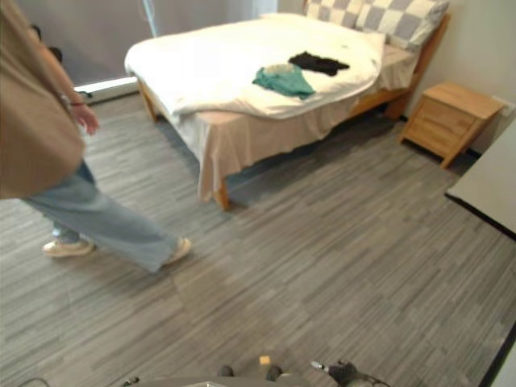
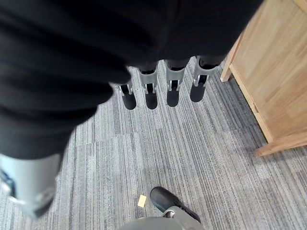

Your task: Tidy up the quilt and then pick up the clothes from the bed and put them into the laundry hamper.

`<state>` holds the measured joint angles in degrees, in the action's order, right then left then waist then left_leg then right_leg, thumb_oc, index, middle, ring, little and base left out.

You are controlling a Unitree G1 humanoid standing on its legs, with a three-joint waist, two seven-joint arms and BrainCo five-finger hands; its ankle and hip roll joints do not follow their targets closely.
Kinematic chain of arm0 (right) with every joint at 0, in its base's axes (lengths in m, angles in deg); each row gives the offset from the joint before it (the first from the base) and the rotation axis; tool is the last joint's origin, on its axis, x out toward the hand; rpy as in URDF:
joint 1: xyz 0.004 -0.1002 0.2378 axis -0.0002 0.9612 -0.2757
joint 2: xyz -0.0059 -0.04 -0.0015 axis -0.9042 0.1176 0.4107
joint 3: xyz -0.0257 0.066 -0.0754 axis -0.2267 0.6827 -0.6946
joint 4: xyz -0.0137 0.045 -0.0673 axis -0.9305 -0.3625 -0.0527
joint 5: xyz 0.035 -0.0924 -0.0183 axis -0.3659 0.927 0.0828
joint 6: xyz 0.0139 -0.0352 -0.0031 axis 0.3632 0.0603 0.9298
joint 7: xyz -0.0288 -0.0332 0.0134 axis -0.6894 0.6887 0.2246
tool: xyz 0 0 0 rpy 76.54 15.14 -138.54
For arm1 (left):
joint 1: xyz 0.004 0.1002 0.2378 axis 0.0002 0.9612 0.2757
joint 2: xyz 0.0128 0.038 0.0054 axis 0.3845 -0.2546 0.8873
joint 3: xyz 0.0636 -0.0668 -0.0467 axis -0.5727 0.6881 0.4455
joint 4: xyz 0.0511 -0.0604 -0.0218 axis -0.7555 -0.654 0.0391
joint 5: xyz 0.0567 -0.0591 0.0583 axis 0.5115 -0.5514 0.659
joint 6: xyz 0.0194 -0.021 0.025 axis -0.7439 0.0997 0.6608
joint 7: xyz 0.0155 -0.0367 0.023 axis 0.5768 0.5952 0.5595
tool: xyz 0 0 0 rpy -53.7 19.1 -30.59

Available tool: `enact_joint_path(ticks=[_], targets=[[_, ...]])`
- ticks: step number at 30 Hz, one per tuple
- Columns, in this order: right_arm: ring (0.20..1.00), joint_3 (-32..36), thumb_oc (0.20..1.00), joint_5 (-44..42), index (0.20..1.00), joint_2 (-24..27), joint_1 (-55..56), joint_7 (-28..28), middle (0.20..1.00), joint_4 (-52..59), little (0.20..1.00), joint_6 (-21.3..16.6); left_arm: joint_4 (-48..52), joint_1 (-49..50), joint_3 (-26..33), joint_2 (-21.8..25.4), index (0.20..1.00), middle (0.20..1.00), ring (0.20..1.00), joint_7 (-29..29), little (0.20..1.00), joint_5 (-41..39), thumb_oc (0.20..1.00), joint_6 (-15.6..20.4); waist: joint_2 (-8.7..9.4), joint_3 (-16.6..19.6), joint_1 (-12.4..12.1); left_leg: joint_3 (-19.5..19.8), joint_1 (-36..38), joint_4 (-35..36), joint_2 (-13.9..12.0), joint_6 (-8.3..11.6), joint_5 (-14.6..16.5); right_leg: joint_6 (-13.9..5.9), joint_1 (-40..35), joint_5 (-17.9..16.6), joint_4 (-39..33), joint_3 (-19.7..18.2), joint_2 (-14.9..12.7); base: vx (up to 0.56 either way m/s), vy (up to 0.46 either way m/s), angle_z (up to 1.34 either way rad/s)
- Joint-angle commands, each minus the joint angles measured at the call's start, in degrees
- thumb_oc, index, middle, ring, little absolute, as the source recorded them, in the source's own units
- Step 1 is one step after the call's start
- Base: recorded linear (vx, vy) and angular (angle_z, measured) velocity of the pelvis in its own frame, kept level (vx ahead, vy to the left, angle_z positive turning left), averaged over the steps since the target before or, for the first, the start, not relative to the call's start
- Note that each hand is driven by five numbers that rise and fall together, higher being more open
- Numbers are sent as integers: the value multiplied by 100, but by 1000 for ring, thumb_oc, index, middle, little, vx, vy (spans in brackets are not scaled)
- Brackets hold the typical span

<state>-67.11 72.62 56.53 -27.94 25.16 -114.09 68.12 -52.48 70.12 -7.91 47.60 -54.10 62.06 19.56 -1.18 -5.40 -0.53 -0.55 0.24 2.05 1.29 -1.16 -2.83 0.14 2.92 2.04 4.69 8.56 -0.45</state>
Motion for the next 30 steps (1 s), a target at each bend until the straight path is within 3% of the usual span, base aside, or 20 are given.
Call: enact_joint_path(ticks=[1, 10, 11, 12, 13, 14, 15, 17, 18, 19, 20, 22, 23, 26, 27, 28, 29, 30], targets=[[1000, -97, 1000, 99, 1000, 120, -245, -85, 1000, -92, 1000, 48, -136, -347, 58, 158, 1000, 1000, 1000, 56, 1000, 268, 1000, 45, 164, -353, -30, 577, 381, 295, -154, 310, 558, -695, -533, -84, -969, -157, -574, 32, 18, 2], [1000, -75, 1000, 106, 1000, 144, -339, -128, 1000, -41, 1000, 73, -105, -424, 88, 217, 1000, 1000, 1000, 124, 1000, 180, 1000, 59, 206, -436, -67, 634, 320, 278, -89, 225, 619, -753, -428, -63, -874, -215, -614, 30, 55, -7], [1000, 27, 1000, -4, 1000, 106, -332, -146, 1000, -19, 1000, 79, 14, -509, 84, 292, 1000, 1000, 1000, 180, 1000, 108, 1000, 86, 212, -576, -85, 621, 270, 192, -75, 122, 676, -804, -33, 111, -24, -184, -649, -7, 139, -11], [1000, 28, 1000, -4, 1000, 105, -333, -146, 1000, -18, 1000, 80, 14, -510, 84, 293, 1000, 1000, 1000, 179, 1000, 108, 1000, 85, 216, -572, -89, 617, 262, 189, -72, 121, 677, -805, -14, 123, 0, -190, -653, 5, 295, -11], [1000, 231, 1000, -199, 1000, 81, -277, -147, 1000, -28, 1000, 127, 59, -555, 167, 340, 1000, 1000, 1000, 239, 1000, -29, 1000, 63, 154, -846, -26, 551, 459, 144, -42, -24, 837, -1215, 714, -349, 1595, -70, -938, 16, 194, -28], [1000, 231, 1000, -199, 1000, 82, -279, -147, 1000, -26, 1000, 128, 59, -558, 168, 339, 1000, 1000, 1000, 240, 1000, -29, 1000, 63, 164, -850, -33, 542, 459, 141, -27, -30, 837, -1221, 734, -335, 1628, -87, -951, 61, 256, -46], [1000, 340, 1000, -308, 1000, 95, -290, -184, 1000, -11, 1000, 124, 87, -587, 184, 329, 1000, 1000, 1000, 265, 1000, -139, 1000, 50, 127, -976, 12, 533, 544, 95, -35, -63, 877, -1281, 917, -647, 2107, -54, -1034, 116, 100, -49], [1000, 505, 1000, -512, 1000, 42, -286, -313, 1000, -21, 1000, 83, 112, -709, 152, 361, 1000, 1000, 1000, 341, 1000, -189, 1000, 63, 81, -1112, 54, 611, 681, 55, -112, -40, 998, -1188, 1348, -452, 2766, 55, -1075, 292, 54, -4], [1000, 517, 1000, -685, 1000, -46, -267, -394, 1000, -19, 1000, 41, 155, -884, 32, 367, 1000, 1000, 1000, 386, 1000, -186, 1000, 88, 230, -1150, 119, 664, 909, 154, -121, 26, 1142, -1096, 1512, -322, 2134, 354, -1058, 335, -46, 26], [1000, 517, 1000, -686, 1000, -47, -268, -395, 1000, -20, 1000, 40, 154, -885, 31, 367, 1000, 1000, 1000, 386, 1000, -187, 1000, 89, 213, -1166, 133, 680, 937, 167, -145, 33, 1146, -1092, 1470, -316, 2115, 383, -1043, 404, -110, 26], [1000, 477, 1000, -692, 1000, -69, -247, -391, 1000, -2, 1000, 61, 163, -927, -29, 370, 1000, 1000, 1000, 379, 1000, -142, 1000, 82, 300, -1152, 163, 687, 1020, 237, -130, 80, 1212, -1049, 1451, -308, 1538, 535, -1063, 327, -113, 19], [1000, 384, 1000, -680, 1000, -63, -235, -338, 1000, 63, 1000, 67, 153, -1019, -137, 406, 1000, 1000, 1000, 327, 1000, 23, 1000, 95, 411, -1134, 288, 728, 1231, 295, -189, 236, 1413, -1039, 1445, -546, 129, 949, -996, 629, -218, 23], [1000, 315, 1000, -606, 1000, -50, -226, -305, 1000, 70, 1000, 75, 96, -1109, -230, 425, 1000, 1000, 1000, 264, 1000, 247, 1000, 112, 413, -1091, 404, 706, 1443, 295, -423, 402, 1627, -1110, 1544, -742, -642, 1027, -921, 574, -200, 22], [1000, 309, 1000, -578, 1000, -1, -163, -278, 1000, 61, 1000, 89, 4, -1105, -267, 410, 1000, 1000, 1000, 214, 1000, 430, 1000, 89, 379, -978, 446, 729, 1609, 281, -546, 450, 1811, -1079, 1529, -769, -736, 953, -820, 518, -138, 28], [1000, 294, 1000, -561, 1000, 20, -129, -262, 1000, 13, 1000, 78, -63, -1026, -250, 393, 1000, 1000, 1000, 240, 1000, 505, 1000, 72, 346, -885, 467, 787, 1589, -76, -601, 491, 1761, -928, 1427, -786, -671, 952, -718, 727, -146, 17], [1000, 226, 1000, -462, 1000, 75, -113, -257, 1000, -44, 1000, 52, -69, -886, -166, 342, 1000, 1000, 1000, 258, 1000, 459, 1000, 60, 209, -826, 464, 627, 1232, -1325, -668, 642, 1171, -702, 1077, -610, -621, 876, -465, 583, -111, -1], [1000, 226, 1000, -462, 1000, 72, -114, -257, 1000, -44, 1000, 52, -68, -887, -166, 345, 1000, 1000, 1000, 258, 1000, 459, 1000, 60, 232, -814, 479, 644, 1204, -1330, -641, 637, 1155, -705, 1095, -619, -622, 879, -495, 519, -116, 0], [1000, 174, 1000, -409, 1000, 81, -129, -273, 1000, -109, 1000, 50, -58, -849, -146, 354, 1000, 1000, 1000, 264, 1000, 440, 1000, 33, 225, -878, 409, 699, 709, -2314, -585, 681, 618, -533, 812, -530, -662, 798, -362, 440, -215, -6]])
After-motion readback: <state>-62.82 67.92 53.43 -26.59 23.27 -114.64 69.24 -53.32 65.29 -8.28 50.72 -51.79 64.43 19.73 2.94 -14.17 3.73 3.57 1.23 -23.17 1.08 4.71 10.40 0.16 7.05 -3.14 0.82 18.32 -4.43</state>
